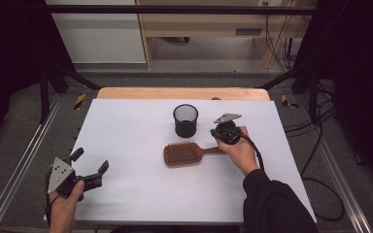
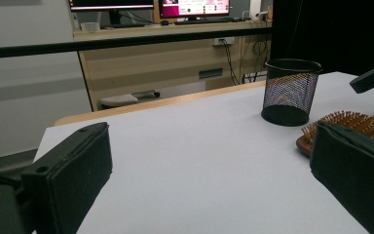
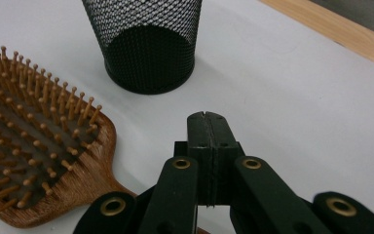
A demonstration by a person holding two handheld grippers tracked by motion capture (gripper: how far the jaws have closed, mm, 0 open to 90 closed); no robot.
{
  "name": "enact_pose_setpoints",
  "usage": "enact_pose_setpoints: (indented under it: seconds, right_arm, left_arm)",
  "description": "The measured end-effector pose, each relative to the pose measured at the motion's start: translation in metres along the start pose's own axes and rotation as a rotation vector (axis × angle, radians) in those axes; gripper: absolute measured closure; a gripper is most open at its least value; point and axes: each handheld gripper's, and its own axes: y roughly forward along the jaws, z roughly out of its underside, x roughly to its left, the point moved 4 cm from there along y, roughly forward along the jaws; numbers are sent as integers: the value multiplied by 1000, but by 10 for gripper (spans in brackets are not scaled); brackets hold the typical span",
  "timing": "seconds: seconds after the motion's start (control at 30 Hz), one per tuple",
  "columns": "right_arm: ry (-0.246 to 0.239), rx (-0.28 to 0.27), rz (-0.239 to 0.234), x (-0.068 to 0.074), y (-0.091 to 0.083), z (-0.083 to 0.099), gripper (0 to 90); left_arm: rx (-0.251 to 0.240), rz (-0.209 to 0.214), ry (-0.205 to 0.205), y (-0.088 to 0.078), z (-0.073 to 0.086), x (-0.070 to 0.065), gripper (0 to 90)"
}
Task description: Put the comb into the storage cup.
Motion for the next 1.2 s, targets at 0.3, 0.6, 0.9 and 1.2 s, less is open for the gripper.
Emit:
enact_pose_setpoints:
  seconds: [0.3, 0.6, 0.9, 1.2]
  right_arm:
    - [-26, 47, -9, 5, 10, 4, 900]
    - [-20, 94, -21, 6, 16, 10, 900]
    - [-48, 147, -33, 11, 18, 15, 900]
    - [-74, 183, -49, 16, 17, 19, 900]
  left_arm:
    - [0, 1, 2, 0, 0, 0, 21]
    - [2, 3, 3, 0, 0, -1, 21]
    - [8, 4, 5, 0, 0, -1, 21]
    - [8, 2, 5, 0, 1, -1, 21]
